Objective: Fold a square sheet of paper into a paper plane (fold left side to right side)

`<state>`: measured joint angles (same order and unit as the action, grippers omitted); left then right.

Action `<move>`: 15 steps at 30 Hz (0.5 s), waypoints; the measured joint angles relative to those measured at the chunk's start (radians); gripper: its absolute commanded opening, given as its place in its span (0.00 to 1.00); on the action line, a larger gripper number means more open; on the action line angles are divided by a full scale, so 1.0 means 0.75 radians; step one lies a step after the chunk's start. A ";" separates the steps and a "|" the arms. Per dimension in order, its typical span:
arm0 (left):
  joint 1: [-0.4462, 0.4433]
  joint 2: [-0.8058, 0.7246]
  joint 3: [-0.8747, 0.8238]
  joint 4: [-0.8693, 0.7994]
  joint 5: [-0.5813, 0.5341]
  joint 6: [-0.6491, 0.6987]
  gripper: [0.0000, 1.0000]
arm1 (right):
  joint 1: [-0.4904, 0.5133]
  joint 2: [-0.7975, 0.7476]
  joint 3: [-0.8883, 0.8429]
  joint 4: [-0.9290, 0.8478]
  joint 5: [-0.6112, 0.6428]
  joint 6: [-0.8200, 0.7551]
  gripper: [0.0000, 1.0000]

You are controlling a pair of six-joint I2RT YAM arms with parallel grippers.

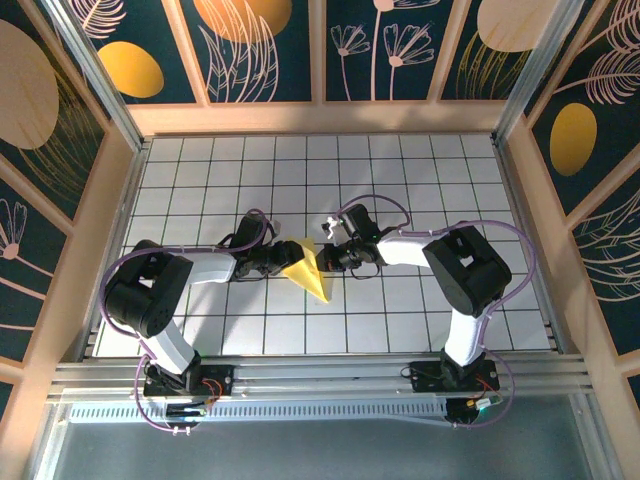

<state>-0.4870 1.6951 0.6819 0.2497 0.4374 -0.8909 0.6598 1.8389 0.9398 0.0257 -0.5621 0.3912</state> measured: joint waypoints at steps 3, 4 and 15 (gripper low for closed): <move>0.001 0.000 0.000 0.000 0.000 0.000 0.47 | 0.000 0.000 0.000 -0.002 0.012 -0.003 0.00; 0.001 0.000 0.000 0.000 0.000 0.000 0.47 | 0.000 0.000 0.000 -0.005 0.017 -0.007 0.00; 0.001 0.000 0.000 0.000 0.001 0.000 0.47 | 0.000 0.015 0.001 -0.011 0.024 -0.025 0.00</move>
<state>-0.4866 1.6951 0.6819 0.2497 0.4377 -0.8909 0.6598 1.8500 0.9405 0.0177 -0.5442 0.3725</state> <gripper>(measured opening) 0.471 0.047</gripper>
